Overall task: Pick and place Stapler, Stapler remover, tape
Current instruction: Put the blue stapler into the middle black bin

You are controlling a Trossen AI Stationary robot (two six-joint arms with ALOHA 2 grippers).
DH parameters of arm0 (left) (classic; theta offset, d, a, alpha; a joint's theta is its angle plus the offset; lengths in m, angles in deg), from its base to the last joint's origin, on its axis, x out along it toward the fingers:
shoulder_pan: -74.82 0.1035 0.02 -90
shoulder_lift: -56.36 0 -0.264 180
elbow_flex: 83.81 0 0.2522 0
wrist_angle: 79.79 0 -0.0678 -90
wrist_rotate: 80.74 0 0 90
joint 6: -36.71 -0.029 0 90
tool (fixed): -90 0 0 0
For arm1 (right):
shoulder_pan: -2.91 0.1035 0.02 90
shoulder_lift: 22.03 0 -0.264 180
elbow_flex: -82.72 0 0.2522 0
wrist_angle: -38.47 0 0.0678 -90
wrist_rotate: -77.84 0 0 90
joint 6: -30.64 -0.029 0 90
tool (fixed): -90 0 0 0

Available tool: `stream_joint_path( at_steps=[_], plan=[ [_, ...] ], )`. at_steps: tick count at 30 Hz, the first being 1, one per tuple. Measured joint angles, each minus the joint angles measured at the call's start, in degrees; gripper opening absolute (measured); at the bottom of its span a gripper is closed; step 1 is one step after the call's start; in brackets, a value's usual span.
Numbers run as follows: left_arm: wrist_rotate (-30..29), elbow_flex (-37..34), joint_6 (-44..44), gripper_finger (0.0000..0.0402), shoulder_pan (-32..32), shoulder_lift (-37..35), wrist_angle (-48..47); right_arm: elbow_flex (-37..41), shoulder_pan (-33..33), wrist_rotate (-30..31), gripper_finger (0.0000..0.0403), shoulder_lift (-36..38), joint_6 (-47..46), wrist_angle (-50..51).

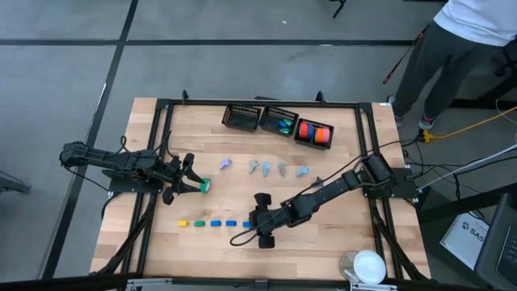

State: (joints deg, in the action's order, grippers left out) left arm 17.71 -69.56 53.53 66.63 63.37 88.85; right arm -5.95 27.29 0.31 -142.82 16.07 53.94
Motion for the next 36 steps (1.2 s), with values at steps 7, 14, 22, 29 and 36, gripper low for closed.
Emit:
stream_joint_path(
  at_steps=[7, 14, 22, 29, 36],
  plan=[
    [0.0, 0.0, 0.0, 0.015, 0.0, 0.0, 0.0, 0.0, 0.0, 0.0, 0.0168, -1.8, 0.7, -0.9],
    [0.0, 0.0, 0.0, 0.015, 0.0, 0.0, 0.0, 0.0, 0.0, 0.0, 0.0159, -2.4, 1.8, -2.0],
    [0.0, 0.0, 0.0, 0.015, 0.0, 0.0, 0.0, 0.0, 0.0, 0.0, 0.0075, -2.4, 3.3, -2.3],
    [0.0, 0.0, 0.0, 0.015, 0.0, 0.0, 0.0, 0.0, -0.5, -0.3, 0.0073, -2.3, 7.6, -4.9],
    [0.0, 0.0, 0.0, 0.015, 0.0, 0.0, 0.0, 0.2, -2.4, -1.5, 0.0077, -0.3, 11.7, -6.3]
  ],
)
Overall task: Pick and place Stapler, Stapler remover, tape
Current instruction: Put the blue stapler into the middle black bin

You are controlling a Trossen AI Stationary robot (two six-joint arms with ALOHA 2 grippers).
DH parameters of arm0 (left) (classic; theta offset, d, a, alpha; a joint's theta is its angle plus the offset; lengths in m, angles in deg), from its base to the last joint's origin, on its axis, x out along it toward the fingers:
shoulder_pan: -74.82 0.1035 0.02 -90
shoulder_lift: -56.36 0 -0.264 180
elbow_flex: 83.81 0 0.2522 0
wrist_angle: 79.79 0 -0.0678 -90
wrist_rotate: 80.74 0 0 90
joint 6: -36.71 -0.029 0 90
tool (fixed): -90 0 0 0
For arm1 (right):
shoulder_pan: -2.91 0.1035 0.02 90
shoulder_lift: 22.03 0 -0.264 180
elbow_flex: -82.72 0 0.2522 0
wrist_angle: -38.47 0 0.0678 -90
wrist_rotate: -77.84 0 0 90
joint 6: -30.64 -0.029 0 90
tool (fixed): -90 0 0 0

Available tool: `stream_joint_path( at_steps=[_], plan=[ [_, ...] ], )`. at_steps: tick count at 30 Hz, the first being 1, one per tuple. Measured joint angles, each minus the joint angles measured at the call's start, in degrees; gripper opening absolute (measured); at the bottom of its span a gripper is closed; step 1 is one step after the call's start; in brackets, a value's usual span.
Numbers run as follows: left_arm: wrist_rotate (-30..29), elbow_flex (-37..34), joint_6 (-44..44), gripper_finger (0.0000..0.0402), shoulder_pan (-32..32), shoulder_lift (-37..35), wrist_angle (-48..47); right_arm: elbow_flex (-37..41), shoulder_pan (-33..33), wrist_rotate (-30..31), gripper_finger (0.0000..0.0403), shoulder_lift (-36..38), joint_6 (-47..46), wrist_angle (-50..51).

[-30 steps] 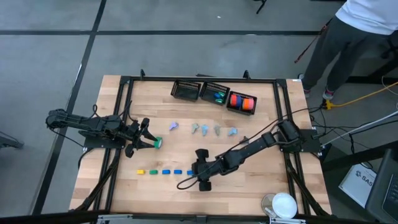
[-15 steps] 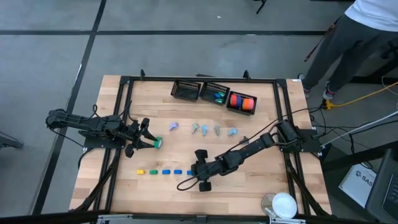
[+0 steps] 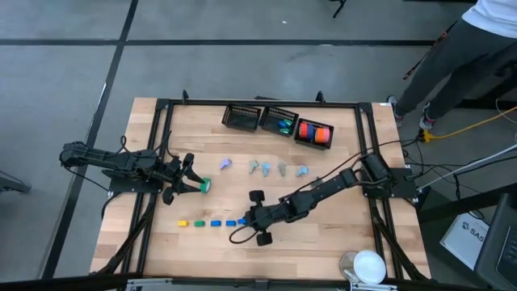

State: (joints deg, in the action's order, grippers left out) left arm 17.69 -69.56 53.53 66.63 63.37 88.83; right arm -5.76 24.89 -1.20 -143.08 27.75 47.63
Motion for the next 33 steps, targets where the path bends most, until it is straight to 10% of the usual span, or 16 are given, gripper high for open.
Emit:
stream_joint_path(
  at_steps=[14, 33],
  plan=[
    [0.0, 0.0, 0.0, 0.015, 0.0, 0.0, 0.0, 1.2, -5.7, 3.0, 0.0081, 8.5, 8.7, 12.8],
    [0.0, 0.0, 0.0, 0.015, 0.0, 0.0, 0.3, 22.3, -19.0, 3.0, 0.0082, 30.2, 7.0, 9.7]
  ],
)
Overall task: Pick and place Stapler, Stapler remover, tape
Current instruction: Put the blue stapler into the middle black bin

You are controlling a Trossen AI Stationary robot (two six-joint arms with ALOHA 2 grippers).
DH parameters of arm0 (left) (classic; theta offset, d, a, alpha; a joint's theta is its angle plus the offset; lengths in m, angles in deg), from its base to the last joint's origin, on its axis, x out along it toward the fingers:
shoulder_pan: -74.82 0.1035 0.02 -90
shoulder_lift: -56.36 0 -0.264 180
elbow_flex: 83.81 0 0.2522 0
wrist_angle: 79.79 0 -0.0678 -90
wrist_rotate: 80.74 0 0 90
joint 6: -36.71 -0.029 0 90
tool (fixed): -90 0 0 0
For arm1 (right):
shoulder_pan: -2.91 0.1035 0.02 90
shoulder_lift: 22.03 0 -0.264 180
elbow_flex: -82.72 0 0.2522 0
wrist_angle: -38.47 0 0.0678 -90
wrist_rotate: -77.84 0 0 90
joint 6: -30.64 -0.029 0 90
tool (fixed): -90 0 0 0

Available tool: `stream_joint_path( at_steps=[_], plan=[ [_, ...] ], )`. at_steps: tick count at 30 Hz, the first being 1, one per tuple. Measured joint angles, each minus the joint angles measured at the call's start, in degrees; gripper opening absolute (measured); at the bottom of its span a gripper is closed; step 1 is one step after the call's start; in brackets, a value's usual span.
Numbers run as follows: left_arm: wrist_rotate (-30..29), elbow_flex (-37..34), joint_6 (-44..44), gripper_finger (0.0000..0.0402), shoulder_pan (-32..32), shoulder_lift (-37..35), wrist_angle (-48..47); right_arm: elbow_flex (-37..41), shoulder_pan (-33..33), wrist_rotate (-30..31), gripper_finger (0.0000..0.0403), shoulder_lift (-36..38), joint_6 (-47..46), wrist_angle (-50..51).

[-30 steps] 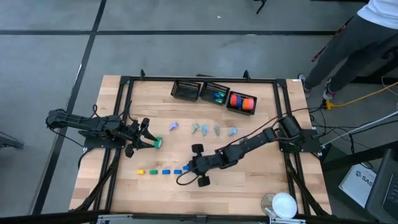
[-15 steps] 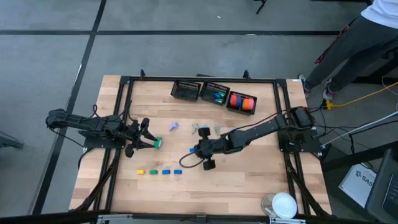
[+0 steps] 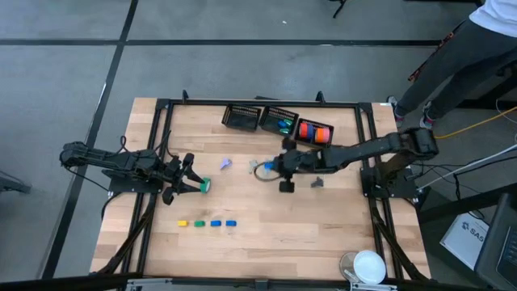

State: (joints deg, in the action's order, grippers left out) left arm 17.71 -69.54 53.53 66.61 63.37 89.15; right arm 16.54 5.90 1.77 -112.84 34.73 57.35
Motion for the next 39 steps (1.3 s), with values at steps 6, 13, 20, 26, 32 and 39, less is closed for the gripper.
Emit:
stream_joint_path(
  at_steps=[6, 13, 20, 26, 32, 39],
  plan=[
    [-0.1, 0.0, 0.0, 0.015, 0.0, 0.1, 0.1, 0.6, -7.9, 0.0, 0.0082, 2.7, -2.4, 0.3],
    [0.0, 0.0, 0.0, 0.015, 0.0, 0.1, 0.1, 0.6, -18.0, 0.0, 0.0082, 2.4, -7.8, -1.6],
    [0.0, 0.0, 0.0, 0.015, 0.0, 0.1, 0.1, -2.3, -24.8, -5.0, 0.0082, -1.6, -11.4, 0.1],
    [0.0, 0.0, 0.0, 0.015, 0.0, 0.1, 0.1, -10.5, -27.3, -8.1, 0.0082, -8.3, -11.3, 7.6],
    [0.0, 0.0, 0.0, 0.015, 0.0, 0.1, 0.1, -20.8, -30.0, -8.2, 0.0082, -16.0, -9.8, 15.1],
    [0.0, 0.0, 0.0, 0.015, 0.0, 0.1, 0.1, -26.8, -32.5, -8.2, 0.0082, -22.7, -8.3, 17.3]
  ],
)
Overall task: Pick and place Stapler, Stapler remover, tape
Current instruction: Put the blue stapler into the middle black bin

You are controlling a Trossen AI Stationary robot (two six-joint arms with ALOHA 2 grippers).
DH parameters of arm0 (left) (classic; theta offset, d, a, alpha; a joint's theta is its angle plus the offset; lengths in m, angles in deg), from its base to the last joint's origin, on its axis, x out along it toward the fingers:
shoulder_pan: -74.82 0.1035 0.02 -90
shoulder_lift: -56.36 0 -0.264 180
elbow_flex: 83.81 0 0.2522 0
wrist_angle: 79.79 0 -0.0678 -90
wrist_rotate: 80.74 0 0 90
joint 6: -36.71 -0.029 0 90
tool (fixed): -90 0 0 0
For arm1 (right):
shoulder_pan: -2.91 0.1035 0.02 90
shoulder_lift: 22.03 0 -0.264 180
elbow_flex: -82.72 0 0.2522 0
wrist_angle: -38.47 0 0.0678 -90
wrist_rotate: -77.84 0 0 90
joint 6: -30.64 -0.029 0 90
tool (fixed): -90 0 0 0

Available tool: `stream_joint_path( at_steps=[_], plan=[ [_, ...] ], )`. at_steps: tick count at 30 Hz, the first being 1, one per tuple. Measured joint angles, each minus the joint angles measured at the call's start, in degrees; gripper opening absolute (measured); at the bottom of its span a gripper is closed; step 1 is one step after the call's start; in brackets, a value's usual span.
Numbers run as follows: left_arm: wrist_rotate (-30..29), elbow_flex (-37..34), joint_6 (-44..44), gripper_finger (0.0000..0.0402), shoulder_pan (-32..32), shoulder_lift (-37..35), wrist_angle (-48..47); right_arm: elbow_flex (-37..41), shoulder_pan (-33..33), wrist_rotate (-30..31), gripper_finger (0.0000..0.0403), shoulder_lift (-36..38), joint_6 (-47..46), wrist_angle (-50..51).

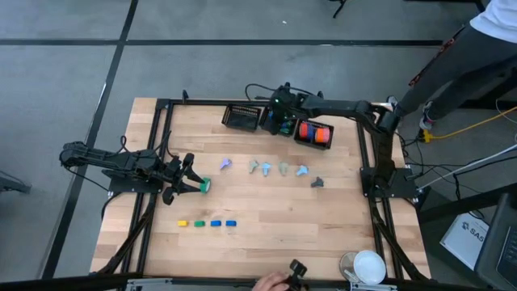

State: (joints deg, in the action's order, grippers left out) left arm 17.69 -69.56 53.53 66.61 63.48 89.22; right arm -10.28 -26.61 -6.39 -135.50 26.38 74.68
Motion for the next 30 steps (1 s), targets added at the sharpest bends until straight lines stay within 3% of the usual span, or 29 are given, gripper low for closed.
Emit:
stream_joint_path(
  at_steps=[12, 24, 30],
  plan=[
    [0.0, 0.0, 0.0, 0.015, 0.0, 0.0, 0.0, -0.2, -1.4, 0.2, 0.0103, -2.3, 9.2, -2.1],
    [0.0, 0.0, 0.0, 0.015, 0.0, 0.0, 0.0, -0.2, -1.4, 0.3, 0.0167, -2.3, 9.1, -3.3],
    [0.0, 0.0, 0.0, 0.015, 0.0, 0.0, 0.0, -0.2, -0.4, 1.3, 0.018, -1.6, 9.4, -3.7]
  ],
)
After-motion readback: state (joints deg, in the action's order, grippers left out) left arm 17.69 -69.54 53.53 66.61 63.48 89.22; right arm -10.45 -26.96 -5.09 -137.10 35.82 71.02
